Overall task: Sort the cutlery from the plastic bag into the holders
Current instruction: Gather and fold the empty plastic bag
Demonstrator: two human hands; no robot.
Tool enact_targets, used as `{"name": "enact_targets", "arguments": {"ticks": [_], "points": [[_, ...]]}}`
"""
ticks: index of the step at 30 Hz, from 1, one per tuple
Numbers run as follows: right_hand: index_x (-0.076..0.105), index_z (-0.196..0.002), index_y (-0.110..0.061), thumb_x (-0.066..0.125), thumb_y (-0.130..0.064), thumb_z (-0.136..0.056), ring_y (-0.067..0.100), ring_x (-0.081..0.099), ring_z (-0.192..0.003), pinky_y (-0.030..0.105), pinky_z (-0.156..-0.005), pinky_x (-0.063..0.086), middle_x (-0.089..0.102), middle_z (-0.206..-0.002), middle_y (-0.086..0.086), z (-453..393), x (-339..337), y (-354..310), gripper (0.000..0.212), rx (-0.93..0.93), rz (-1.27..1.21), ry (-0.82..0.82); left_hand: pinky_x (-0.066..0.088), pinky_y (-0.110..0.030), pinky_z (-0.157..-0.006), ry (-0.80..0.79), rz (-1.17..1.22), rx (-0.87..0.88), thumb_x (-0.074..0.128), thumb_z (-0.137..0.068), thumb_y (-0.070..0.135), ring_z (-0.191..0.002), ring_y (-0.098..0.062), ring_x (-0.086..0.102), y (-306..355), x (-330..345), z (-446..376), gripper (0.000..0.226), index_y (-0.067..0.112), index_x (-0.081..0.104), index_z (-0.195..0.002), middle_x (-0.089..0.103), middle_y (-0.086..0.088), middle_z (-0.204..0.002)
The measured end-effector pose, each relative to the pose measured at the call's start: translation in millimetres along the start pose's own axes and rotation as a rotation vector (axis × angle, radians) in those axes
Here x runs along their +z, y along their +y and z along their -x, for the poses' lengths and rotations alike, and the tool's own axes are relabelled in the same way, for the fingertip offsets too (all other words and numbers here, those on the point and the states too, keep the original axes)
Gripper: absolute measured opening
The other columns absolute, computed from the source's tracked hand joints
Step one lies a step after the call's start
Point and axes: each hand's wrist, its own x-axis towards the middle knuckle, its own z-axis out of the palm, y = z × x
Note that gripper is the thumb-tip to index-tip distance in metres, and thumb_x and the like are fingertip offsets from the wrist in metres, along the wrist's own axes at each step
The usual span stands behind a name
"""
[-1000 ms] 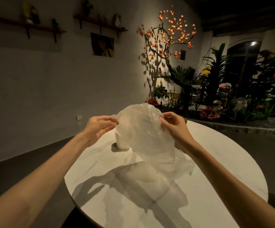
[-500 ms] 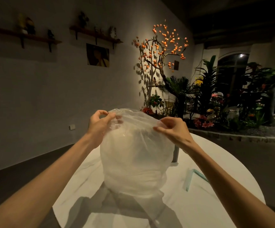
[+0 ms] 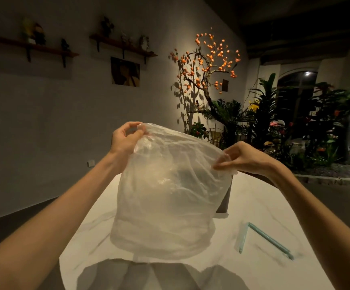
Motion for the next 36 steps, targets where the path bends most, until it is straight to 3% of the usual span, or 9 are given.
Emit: {"name": "enact_targets", "arguments": {"ticks": [4, 6, 11, 15, 18, 21, 28, 33, 36], "points": [[0.069, -0.108, -0.007, 0.069, -0.023, -0.093, 0.013, 0.073, -0.084, 0.023, -0.074, 0.059, 0.073, -0.099, 0.001, -3.7, 6.6, 3.8, 0.022, 0.020, -0.609, 0.171, 0.058, -0.043, -0.094, -0.531, 0.111, -0.392, 0.070, -0.084, 0.057, -0.116, -0.034, 0.067, 1.3, -20.0, 1.2, 0.069, 0.010, 0.062, -0.134, 0.069, -0.014, -0.126], [0.065, -0.109, 0.004, 0.067, -0.016, -0.095, 0.019, 0.069, -0.075, 0.027, -0.067, 0.061, 0.068, -0.092, 0.009, -5.9, 13.8, 4.6, 0.025, 0.037, -0.814, 0.224, 0.053, -0.050, -0.100, -0.825, 0.009, -0.515, 0.081, -0.077, 0.048, -0.116, -0.041, 0.066, -10.1, -27.5, 9.1, 0.069, 0.006, 0.065, -0.129, 0.067, -0.019, -0.129], [0.071, -0.108, -0.003, 0.070, -0.032, -0.093, 0.024, 0.075, -0.081, 0.040, -0.075, 0.062, 0.075, -0.103, 0.015, -12.5, 24.6, 12.9, 0.033, 0.212, -0.949, 0.419, 0.060, -0.022, -0.063, -0.513, -0.046, -0.487, 0.072, -0.083, 0.011, -0.075, -0.015, 0.071, -35.6, -18.9, 17.3, 0.023, 0.006, 0.073, -0.106, 0.075, -0.003, -0.097], [0.065, -0.128, -0.014, 0.072, -0.047, -0.087, 0.026, 0.069, -0.113, 0.048, -0.098, 0.051, 0.072, -0.122, 0.007, 6.5, 58.5, 32.5, 0.053, 0.215, -0.848, -0.058, 0.058, -0.023, -0.053, -0.316, 0.125, -0.572, 0.059, -0.097, 0.004, -0.061, -0.012, 0.070, -54.8, -19.3, 25.6, 0.011, 0.005, 0.070, -0.097, 0.072, -0.006, -0.086], [0.071, -0.114, -0.007, 0.077, -0.034, -0.087, 0.025, 0.074, -0.097, 0.045, -0.090, 0.059, 0.075, -0.109, 0.012, 20.2, 86.3, 44.0, 0.038, 0.263, -0.694, 0.007, 0.059, -0.030, -0.061, -0.195, 0.022, -0.634, 0.062, -0.093, 0.002, -0.082, -0.022, 0.070, -66.1, -20.1, 30.9, 0.013, 0.005, 0.066, -0.104, 0.068, -0.012, -0.104], [0.070, -0.111, -0.013, 0.068, -0.030, -0.095, 0.017, 0.072, -0.085, 0.029, -0.072, 0.059, 0.073, -0.101, 0.010, 24.6, 86.7, 44.2, 0.024, 0.193, -0.667, 0.132, 0.046, -0.037, -0.087, -0.099, -0.380, -0.404, 0.074, -0.080, 0.009, -0.115, -0.026, 0.054, -64.7, -16.3, 25.5, 0.060, 0.014, 0.052, -0.135, 0.054, -0.009, -0.132], [0.070, -0.114, -0.012, 0.067, -0.026, -0.096, 0.027, 0.074, -0.093, 0.043, -0.077, 0.063, 0.074, -0.104, 0.006, 24.6, 82.4, 6.8, 0.024, -0.084, -0.494, 0.034, 0.033, -0.052, -0.117, -0.490, -0.684, 0.063, 0.064, -0.072, 0.074, -0.141, -0.021, 0.040, -23.1, 56.0, 30.8, 0.080, 0.038, 0.049, -0.142, 0.043, 0.003, -0.154], [0.075, -0.113, -0.012, 0.069, -0.025, -0.094, 0.029, 0.073, -0.089, 0.035, -0.072, 0.061, 0.077, -0.096, 0.004, 33.7, 70.6, -11.7, 0.023, -0.131, -0.452, -0.034, 0.018, -0.048, -0.119, -0.752, -0.479, -0.280, 0.048, -0.089, 0.073, -0.132, -0.013, 0.042, -13.9, 91.0, 23.3, 0.077, 0.029, 0.038, -0.151, 0.042, 0.009, -0.151], [0.076, -0.112, -0.010, 0.070, -0.024, -0.093, 0.034, 0.072, -0.092, 0.043, -0.079, 0.062, 0.076, -0.099, 0.010, 44.3, 57.9, -10.0, 0.023, -0.136, -0.452, -0.034, 0.049, -0.037, -0.097, -0.897, -0.339, -0.405, 0.065, -0.083, 0.065, -0.102, -0.017, 0.066, -30.5, 88.1, 21.9, 0.060, 0.017, 0.069, -0.119, 0.071, -0.001, -0.115]]}}
